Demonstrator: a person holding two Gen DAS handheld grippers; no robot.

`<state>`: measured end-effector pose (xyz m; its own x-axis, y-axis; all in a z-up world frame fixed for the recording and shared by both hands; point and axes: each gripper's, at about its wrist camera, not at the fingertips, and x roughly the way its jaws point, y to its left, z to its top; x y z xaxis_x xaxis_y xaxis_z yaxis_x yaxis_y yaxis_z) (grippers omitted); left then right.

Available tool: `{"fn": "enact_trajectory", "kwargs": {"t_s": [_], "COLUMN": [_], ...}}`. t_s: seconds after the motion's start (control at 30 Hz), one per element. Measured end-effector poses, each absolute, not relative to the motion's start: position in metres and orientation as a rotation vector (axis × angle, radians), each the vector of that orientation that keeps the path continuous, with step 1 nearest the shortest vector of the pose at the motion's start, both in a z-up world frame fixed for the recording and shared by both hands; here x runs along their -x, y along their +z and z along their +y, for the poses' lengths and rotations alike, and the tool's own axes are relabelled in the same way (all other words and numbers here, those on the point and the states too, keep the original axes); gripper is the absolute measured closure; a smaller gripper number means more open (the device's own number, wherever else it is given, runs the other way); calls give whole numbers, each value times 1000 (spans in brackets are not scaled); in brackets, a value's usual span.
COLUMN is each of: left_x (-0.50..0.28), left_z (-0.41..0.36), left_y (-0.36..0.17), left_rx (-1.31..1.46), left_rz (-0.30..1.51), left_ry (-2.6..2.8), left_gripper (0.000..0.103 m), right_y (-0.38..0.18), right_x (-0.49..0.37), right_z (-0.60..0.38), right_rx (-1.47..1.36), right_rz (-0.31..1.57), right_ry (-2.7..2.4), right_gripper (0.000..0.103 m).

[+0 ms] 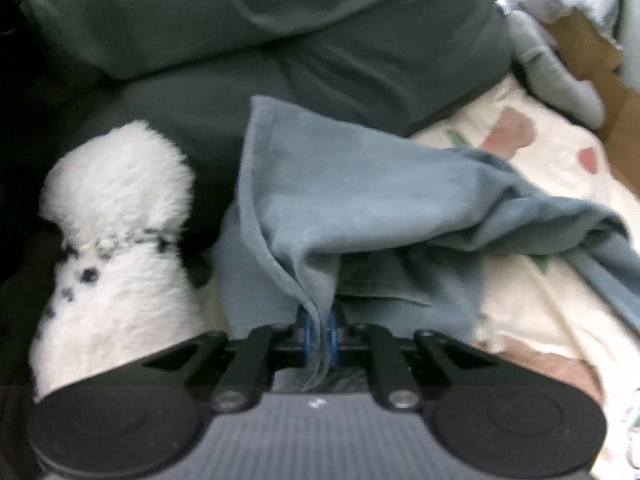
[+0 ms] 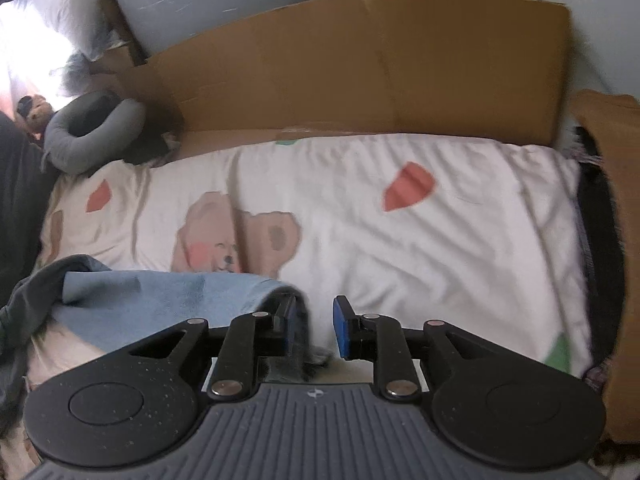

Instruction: Fold clothes

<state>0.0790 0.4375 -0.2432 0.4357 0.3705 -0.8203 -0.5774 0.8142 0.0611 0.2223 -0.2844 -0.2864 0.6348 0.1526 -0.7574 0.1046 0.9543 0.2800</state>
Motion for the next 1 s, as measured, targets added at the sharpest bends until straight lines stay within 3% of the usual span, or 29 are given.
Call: {"fn": "enact_trajectory", "kwargs": {"t_s": [0.43, 0.6, 1.0], "left_x": [-87, -85, -105], "left_z": [373, 351, 298], "left_y": [-205, -191, -162], "left_rx": [330, 359, 412], "left_rz": [894, 867, 767], "left_ry": [399, 343, 158], "left_gripper": [97, 98, 100], "right_y": [-249, -233, -202], "right_x": [-162, -147, -140], "right_z": [-306, -297, -238], "right_rx": [-415, -423, -361], "right_rz": [809, 788, 770], "right_ry": [-12, 36, 229], "right_gripper": [82, 70, 63]}}
